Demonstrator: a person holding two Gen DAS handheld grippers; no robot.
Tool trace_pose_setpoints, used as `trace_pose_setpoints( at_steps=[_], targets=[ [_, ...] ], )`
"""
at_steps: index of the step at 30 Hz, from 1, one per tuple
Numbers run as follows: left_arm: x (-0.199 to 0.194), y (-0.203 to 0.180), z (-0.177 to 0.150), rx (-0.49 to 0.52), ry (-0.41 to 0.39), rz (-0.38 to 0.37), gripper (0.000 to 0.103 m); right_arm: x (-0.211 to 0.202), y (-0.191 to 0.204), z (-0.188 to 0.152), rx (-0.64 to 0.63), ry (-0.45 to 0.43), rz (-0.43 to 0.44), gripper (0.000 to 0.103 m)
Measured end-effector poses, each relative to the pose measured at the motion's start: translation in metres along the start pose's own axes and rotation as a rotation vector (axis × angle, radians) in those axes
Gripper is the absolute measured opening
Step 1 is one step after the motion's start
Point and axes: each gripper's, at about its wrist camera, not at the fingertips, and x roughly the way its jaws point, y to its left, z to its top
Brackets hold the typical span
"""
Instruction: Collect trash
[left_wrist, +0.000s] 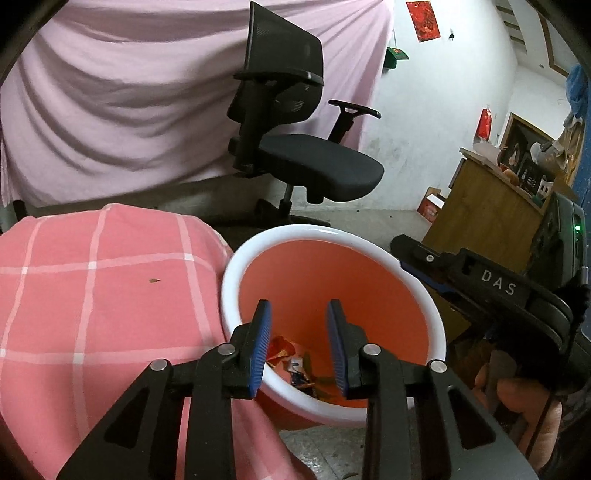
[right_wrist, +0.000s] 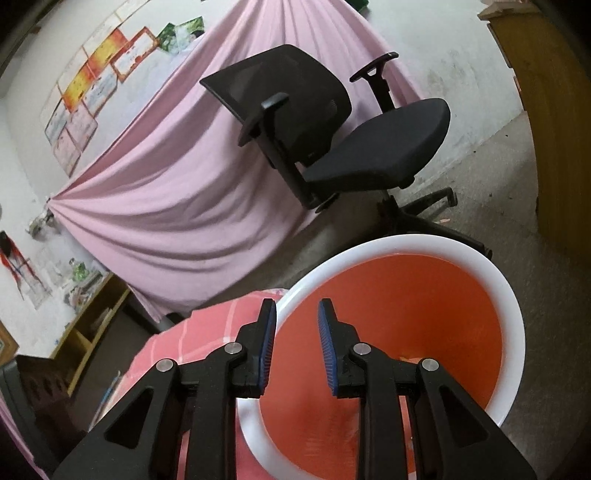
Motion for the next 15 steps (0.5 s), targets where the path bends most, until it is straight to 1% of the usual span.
trace_pose_setpoints(
  at_steps=[1,3,4,7,8,10,12,14,15],
  targets=[
    [-0.002,0.001,0.000,0.002,-0.003,0.009,0.026,0.000,0.000,0.000,0.000,-0.001,-0.002,0.023],
    [-0.006,0.003,0.001,0.007,-0.011,0.019,0.026,-0.002,-0.001,0.000,0.000,-0.005,-0.006,0.029],
    [-0.010,0.005,0.002,0.008,-0.018,0.025,0.026,-0.002,0.000,0.001,-0.002,-0.006,-0.009,0.030],
    [-0.019,0.010,0.002,0.007,-0.034,0.041,0.027,-0.005,0.007,0.001,-0.060,-0.022,-0.051,0.030],
    [-0.024,0.012,0.003,0.002,-0.040,0.046,0.029,-0.007,0.011,0.002,-0.084,-0.033,-0.064,0.030],
    [-0.033,0.016,0.002,-0.005,-0.056,0.055,0.033,-0.012,0.019,0.000,-0.123,-0.057,-0.073,0.037],
    [-0.047,0.020,-0.001,-0.015,-0.082,0.075,0.039,-0.018,0.028,-0.001,-0.164,-0.086,-0.076,0.047],
    [-0.059,0.025,-0.002,-0.024,-0.108,0.113,0.045,-0.022,0.036,-0.003,-0.194,-0.108,-0.083,0.049],
    [-0.064,0.027,-0.001,-0.025,-0.117,0.128,0.048,-0.023,0.039,-0.004,-0.206,-0.117,-0.087,0.052]
  ],
)
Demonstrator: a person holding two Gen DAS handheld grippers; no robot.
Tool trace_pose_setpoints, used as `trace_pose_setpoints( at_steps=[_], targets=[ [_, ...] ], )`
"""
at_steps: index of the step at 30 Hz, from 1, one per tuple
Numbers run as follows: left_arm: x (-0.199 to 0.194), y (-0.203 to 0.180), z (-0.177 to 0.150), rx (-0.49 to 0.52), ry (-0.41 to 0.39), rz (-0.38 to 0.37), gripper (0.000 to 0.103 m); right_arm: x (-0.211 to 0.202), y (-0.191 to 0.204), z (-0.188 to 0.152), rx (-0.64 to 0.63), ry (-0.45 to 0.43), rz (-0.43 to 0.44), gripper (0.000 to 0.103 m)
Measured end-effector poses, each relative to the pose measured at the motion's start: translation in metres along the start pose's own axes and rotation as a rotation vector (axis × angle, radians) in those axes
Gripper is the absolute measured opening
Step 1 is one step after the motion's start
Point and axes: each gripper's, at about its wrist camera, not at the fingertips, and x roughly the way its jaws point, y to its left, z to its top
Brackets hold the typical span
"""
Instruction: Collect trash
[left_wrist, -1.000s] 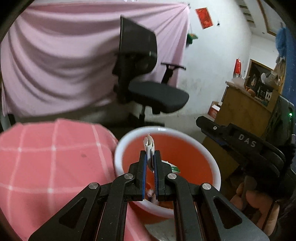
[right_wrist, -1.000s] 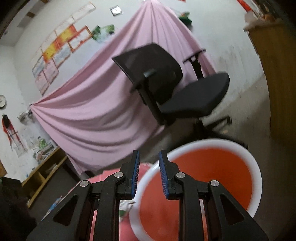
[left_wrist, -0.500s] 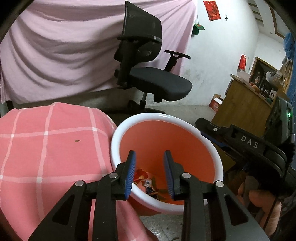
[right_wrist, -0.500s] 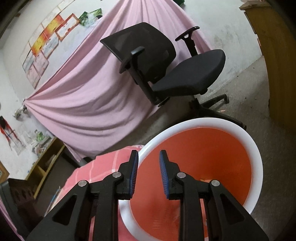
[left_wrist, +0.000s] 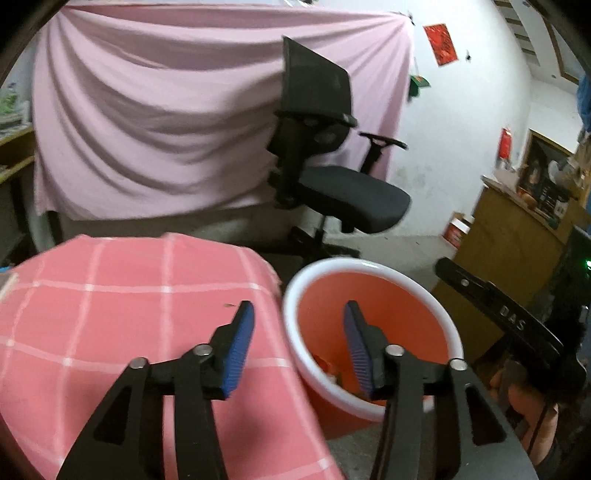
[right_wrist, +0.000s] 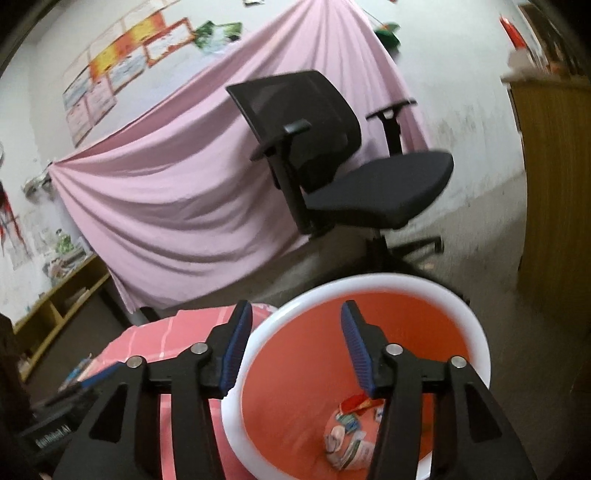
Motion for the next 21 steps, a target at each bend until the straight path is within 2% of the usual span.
trace_pose_setpoints(
  at_steps=[1,3,7,9,10,11,12,13,18,19,20,21],
  targets=[
    [-0.007,0.003,0.000,0.001,-0.012,0.016,0.048,0.000,0.003,0.000,-0.008,-0.008,-0.005,0.056],
    [-0.019,0.010,0.001,0.001,-0.028,0.044,0.053,-0.003,0.009,-0.002,-0.024,-0.033,-0.019,0.080],
    [-0.043,0.026,0.001,-0.017,-0.078,0.103,0.065,-0.009,0.022,-0.003,-0.039,-0.060,-0.018,0.082],
    [-0.053,0.035,0.000,-0.038,-0.108,0.127,0.080,-0.017,0.028,-0.006,-0.055,-0.085,-0.027,0.088],
    [-0.056,0.038,0.000,-0.047,-0.121,0.131,0.084,-0.021,0.031,-0.008,-0.058,-0.099,-0.030,0.089],
    [-0.064,0.041,-0.002,-0.058,-0.138,0.136,0.086,-0.024,0.033,-0.008,-0.058,-0.112,-0.032,0.093],
    [-0.067,0.044,-0.003,-0.064,-0.149,0.138,0.086,-0.029,0.036,-0.009,-0.058,-0.128,-0.032,0.101],
    [-0.073,0.047,-0.004,-0.067,-0.160,0.144,0.086,-0.035,0.038,-0.011,-0.056,-0.149,-0.027,0.103],
    [-0.091,0.058,-0.011,-0.079,-0.186,0.190,0.087,-0.057,0.047,-0.020,-0.084,-0.229,-0.001,0.103],
    [-0.096,0.061,-0.014,-0.090,-0.192,0.193,0.089,-0.060,0.048,-0.022,-0.098,-0.242,-0.003,0.103],
    [-0.101,0.064,-0.017,-0.101,-0.199,0.201,0.098,-0.063,0.049,-0.024,-0.109,-0.256,-0.006,0.103],
    [-0.105,0.065,-0.018,-0.108,-0.209,0.208,0.101,-0.066,0.050,-0.026,-0.114,-0.267,-0.004,0.103]
  ],
)
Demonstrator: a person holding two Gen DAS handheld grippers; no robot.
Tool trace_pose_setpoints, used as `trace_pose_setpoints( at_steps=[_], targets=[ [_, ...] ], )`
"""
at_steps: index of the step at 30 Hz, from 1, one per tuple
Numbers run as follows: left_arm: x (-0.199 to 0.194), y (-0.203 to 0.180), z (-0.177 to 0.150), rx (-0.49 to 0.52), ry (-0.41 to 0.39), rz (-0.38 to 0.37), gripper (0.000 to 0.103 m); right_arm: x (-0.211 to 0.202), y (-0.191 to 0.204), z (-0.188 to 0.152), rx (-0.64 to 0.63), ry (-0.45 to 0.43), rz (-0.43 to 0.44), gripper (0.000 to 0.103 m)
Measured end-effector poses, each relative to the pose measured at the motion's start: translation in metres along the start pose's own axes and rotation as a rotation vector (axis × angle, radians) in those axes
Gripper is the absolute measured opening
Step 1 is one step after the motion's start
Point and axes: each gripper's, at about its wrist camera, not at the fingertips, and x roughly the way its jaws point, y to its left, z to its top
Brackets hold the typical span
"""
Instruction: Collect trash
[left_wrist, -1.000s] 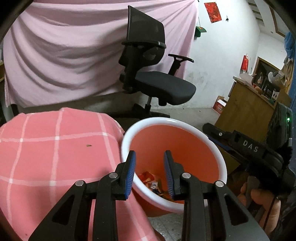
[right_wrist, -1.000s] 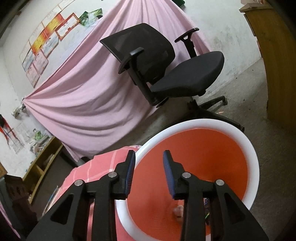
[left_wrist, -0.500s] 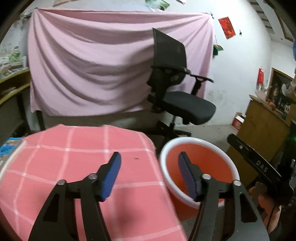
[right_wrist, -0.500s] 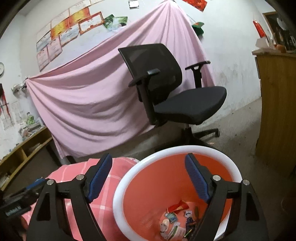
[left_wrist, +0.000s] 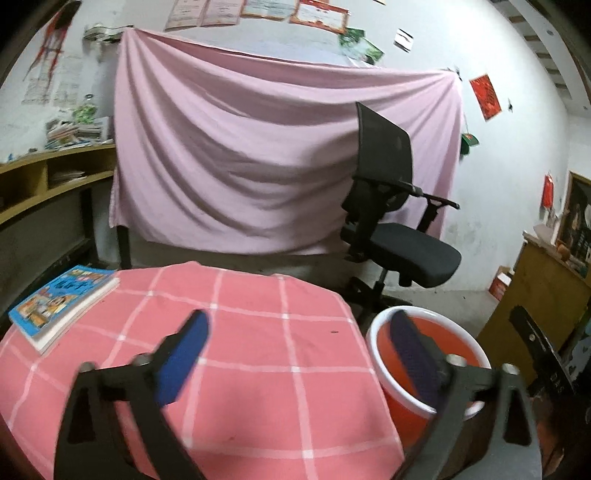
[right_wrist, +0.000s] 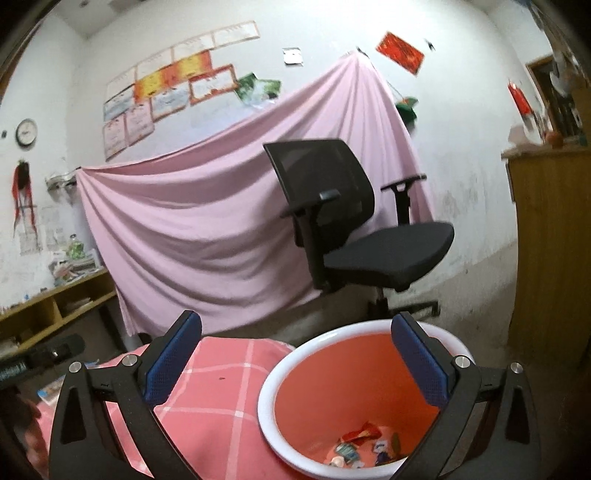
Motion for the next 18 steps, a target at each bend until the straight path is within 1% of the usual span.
trace_pose_setpoints(
  at_steps=[2,11,18],
  targets=[
    [-0.009,0.007,-0.002,-0.018,-0.025,0.006,0.101,-0.007,0.001,-0.001,0.001,-0.022,0.006,0.103],
    [-0.049,0.030,-0.011,-0.050,-0.077,0.045,0.101,-0.042,0.014,-0.011,0.001,-0.083,0.036,0.103],
    [-0.081,0.043,-0.027,-0.036,-0.098,0.058,0.101,-0.066,0.035,-0.021,-0.005,-0.077,0.057,0.103]
  ],
)
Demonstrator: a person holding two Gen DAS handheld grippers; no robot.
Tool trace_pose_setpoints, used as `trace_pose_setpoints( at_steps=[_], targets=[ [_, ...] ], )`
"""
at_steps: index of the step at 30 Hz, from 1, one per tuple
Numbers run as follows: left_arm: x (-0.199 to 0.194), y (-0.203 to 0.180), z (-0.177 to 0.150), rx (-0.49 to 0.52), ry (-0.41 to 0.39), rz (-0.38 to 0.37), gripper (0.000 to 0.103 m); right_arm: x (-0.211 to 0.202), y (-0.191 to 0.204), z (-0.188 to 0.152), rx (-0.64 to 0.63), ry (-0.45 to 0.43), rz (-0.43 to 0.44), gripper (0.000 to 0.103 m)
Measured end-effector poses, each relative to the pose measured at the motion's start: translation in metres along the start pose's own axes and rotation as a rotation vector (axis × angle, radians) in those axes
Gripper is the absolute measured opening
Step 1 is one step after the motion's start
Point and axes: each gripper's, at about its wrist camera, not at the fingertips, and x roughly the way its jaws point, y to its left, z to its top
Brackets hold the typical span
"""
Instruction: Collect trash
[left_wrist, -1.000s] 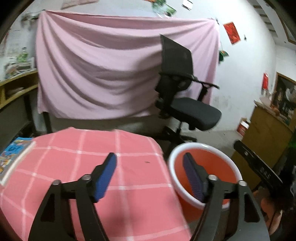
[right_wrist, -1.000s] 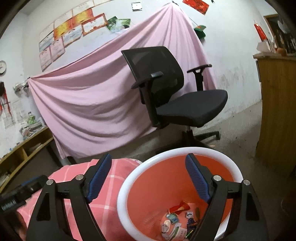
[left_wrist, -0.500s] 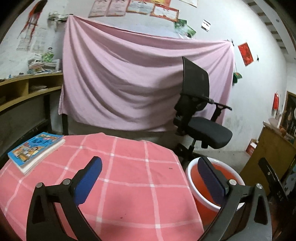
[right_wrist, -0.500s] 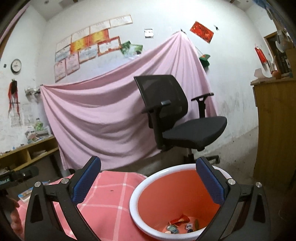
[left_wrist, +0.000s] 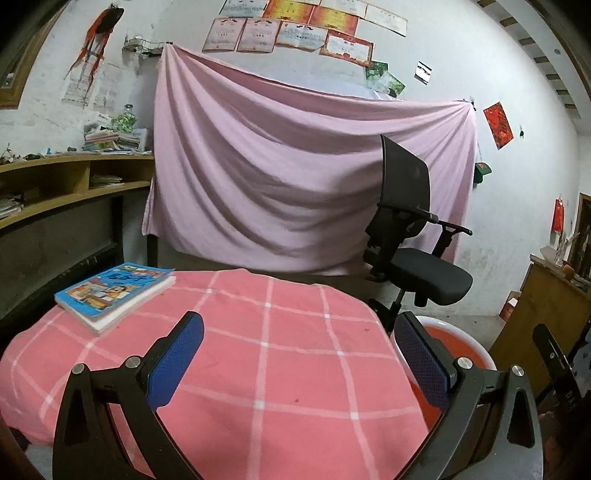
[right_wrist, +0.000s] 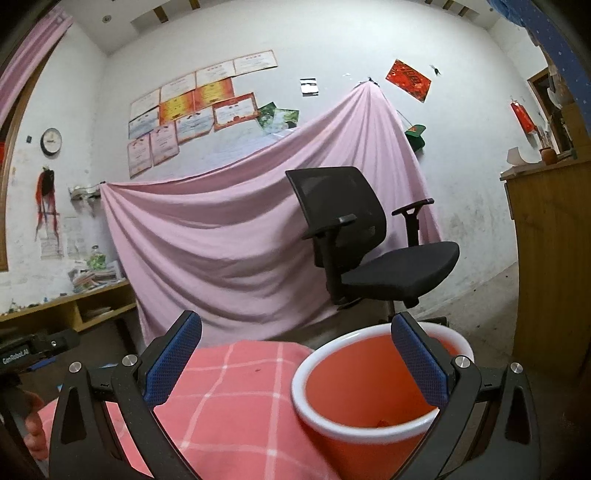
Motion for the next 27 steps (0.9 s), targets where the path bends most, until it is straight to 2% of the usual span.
trace_pose_setpoints(
  at_steps=[5,14,27],
  targets=[
    [-0.022,0.015,-0.015,0.002,-0.004,0.008,0.101,-0.014,0.020,-0.012,-0.039,0.030,0.009,0.103],
    [-0.054,0.041,-0.050,0.017,-0.014,0.028,0.101,-0.039,0.052,-0.046,-0.100,0.158,0.045,0.103],
    [-0.080,0.055,-0.083,0.132,-0.029,0.034,0.101,-0.067,0.090,-0.059,-0.162,0.191,0.067,0.103]
  ],
)
